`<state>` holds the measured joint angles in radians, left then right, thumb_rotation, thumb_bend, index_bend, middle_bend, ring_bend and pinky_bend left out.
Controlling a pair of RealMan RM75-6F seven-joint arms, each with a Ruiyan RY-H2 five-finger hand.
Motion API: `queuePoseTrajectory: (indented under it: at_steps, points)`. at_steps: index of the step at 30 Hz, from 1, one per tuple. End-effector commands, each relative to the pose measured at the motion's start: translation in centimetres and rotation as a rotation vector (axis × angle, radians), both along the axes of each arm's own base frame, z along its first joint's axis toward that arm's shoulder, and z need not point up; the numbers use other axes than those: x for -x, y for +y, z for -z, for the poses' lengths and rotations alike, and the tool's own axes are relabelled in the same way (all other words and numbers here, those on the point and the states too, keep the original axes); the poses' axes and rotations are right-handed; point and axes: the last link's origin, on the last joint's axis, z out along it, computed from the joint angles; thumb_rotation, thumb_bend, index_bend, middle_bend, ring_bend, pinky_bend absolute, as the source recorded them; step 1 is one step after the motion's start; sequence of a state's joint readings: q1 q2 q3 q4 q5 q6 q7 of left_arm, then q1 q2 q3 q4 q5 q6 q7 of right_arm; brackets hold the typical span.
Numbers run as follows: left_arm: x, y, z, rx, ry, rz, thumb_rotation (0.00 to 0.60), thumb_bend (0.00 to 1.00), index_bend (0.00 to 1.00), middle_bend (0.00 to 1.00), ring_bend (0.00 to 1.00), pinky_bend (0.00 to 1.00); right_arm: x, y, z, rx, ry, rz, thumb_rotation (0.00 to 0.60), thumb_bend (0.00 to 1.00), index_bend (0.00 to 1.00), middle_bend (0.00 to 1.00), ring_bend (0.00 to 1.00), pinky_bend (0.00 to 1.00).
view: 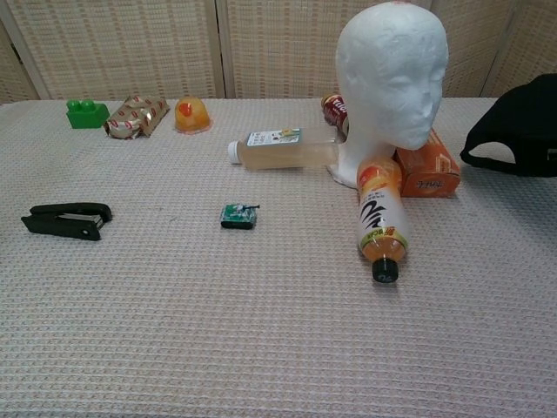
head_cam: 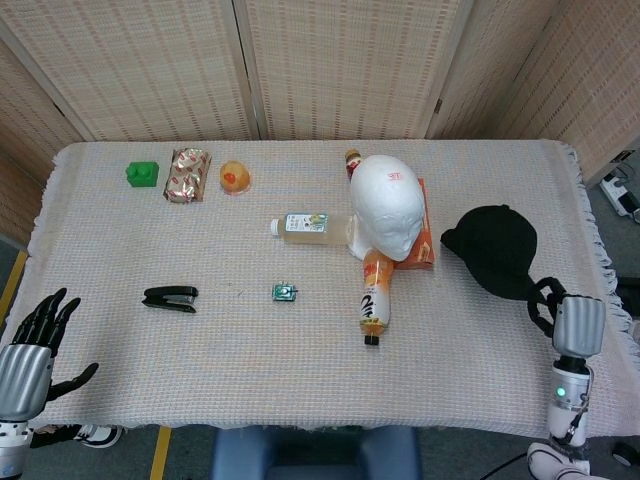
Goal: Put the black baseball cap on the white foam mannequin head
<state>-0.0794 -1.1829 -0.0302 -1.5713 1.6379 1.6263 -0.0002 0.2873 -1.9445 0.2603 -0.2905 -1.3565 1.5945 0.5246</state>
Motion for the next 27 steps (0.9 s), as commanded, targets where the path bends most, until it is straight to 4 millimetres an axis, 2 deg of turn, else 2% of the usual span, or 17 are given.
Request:
queuePoseTrajectory:
  at_steps: [1, 8, 15, 19, 27]
  points:
    - [0.0, 0.0, 0.0, 0.002, 0.0, 0.0, 0.6, 0.2, 0.11, 0.0, 0.02, 0.2, -0.3, -1.5, -1.6, 0.077, -0.035, 0.001, 0.6, 0.37, 0.86, 1.0, 1.0, 1.0]
    - [0.1, 0.2, 0.0, 0.003, 0.001, -0.006, 0.6, 0.2, 0.11, 0.0, 0.02, 0.2, -1.9, -4.6, -4.1, 0.19, -0.058, -0.016, 0.6, 0.37, 0.86, 1.0, 1.0, 1.0]
    - [0.3, 0.5, 0.0, 0.003, 0.003, -0.016, 0.6, 0.2, 0.11, 0.0, 0.02, 0.2, -3.8, -7.4, -5.1, 0.234, -0.066, -0.025, 0.6, 0.37, 0.86, 1.0, 1.0, 1.0]
    - [0.5, 0.7, 0.1, 0.0, 0.005, -0.024, 0.6, 0.2, 0.11, 0.0, 0.02, 0.2, -5.8, -9.5, -5.4, 0.252, -0.062, -0.048, 0.6, 0.37, 0.86, 1.0, 1.0, 1.0]
    - [0.9, 1.3, 0.2, -0.01, 0.015, -0.051, 0.6, 0.2, 0.11, 0.0, 0.02, 0.2, -11.8, -13.5, -5.4, 0.273, -0.06, -0.162, 0.6, 0.37, 0.86, 1.0, 1.0, 1.0]
